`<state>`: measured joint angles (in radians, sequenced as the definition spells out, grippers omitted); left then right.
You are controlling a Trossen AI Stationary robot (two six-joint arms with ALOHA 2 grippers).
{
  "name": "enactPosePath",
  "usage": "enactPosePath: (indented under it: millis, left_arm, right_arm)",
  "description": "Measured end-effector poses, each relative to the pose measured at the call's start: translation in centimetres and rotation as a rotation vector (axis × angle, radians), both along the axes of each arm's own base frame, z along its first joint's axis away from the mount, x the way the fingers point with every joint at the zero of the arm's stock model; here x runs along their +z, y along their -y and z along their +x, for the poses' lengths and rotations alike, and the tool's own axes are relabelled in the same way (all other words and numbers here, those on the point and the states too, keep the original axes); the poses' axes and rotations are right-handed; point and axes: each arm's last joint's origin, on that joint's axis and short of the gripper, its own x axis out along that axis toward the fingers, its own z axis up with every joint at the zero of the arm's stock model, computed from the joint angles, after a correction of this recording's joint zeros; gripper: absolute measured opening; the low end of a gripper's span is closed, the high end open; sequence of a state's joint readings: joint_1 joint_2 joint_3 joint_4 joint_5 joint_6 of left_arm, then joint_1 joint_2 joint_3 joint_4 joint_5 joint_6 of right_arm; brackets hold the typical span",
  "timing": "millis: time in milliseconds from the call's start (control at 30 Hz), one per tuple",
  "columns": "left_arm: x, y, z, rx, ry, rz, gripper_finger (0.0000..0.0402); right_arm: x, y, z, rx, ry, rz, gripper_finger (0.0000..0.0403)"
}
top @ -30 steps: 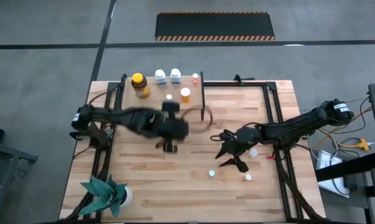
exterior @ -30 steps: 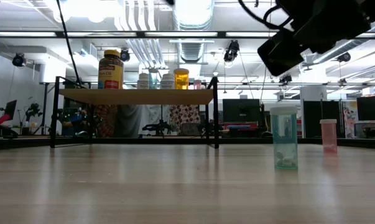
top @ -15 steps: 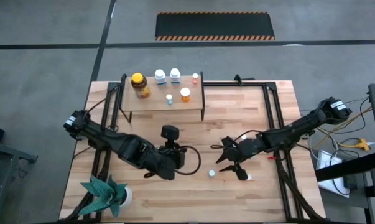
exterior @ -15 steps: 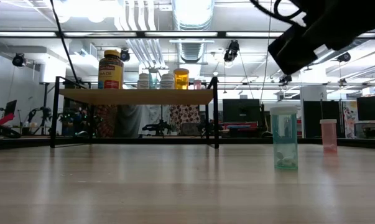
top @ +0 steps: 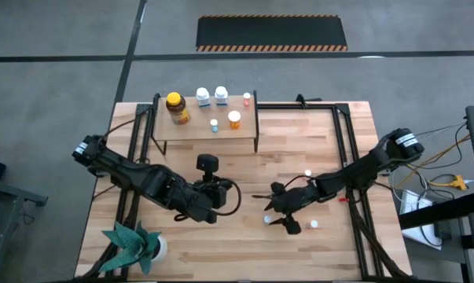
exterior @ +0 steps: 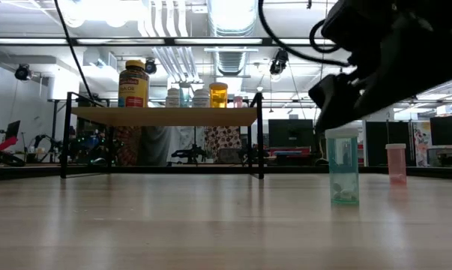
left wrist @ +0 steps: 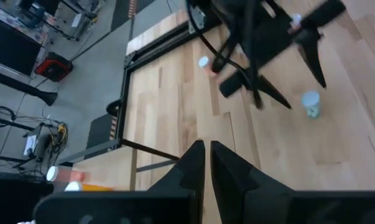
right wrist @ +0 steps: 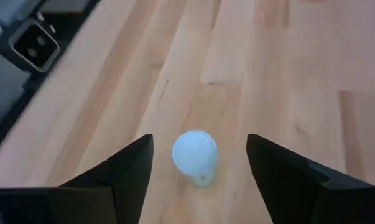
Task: Pick and place medicine bottles onto shelf by color
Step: Put the green pill bottle on the shelf
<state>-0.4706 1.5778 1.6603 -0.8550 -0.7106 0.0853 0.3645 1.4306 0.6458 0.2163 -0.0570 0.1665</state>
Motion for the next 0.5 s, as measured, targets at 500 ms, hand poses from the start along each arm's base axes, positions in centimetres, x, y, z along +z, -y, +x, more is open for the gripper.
enactPosePath:
  millis: [500]
  left_arm:
    - [-0.1,-0.5,-1.1,-0.005,0.021,-0.003,0.0008]
  right_arm:
    - [-1.0,-0.5,1.3,0.016,-0.08,-0.058,0.0161]
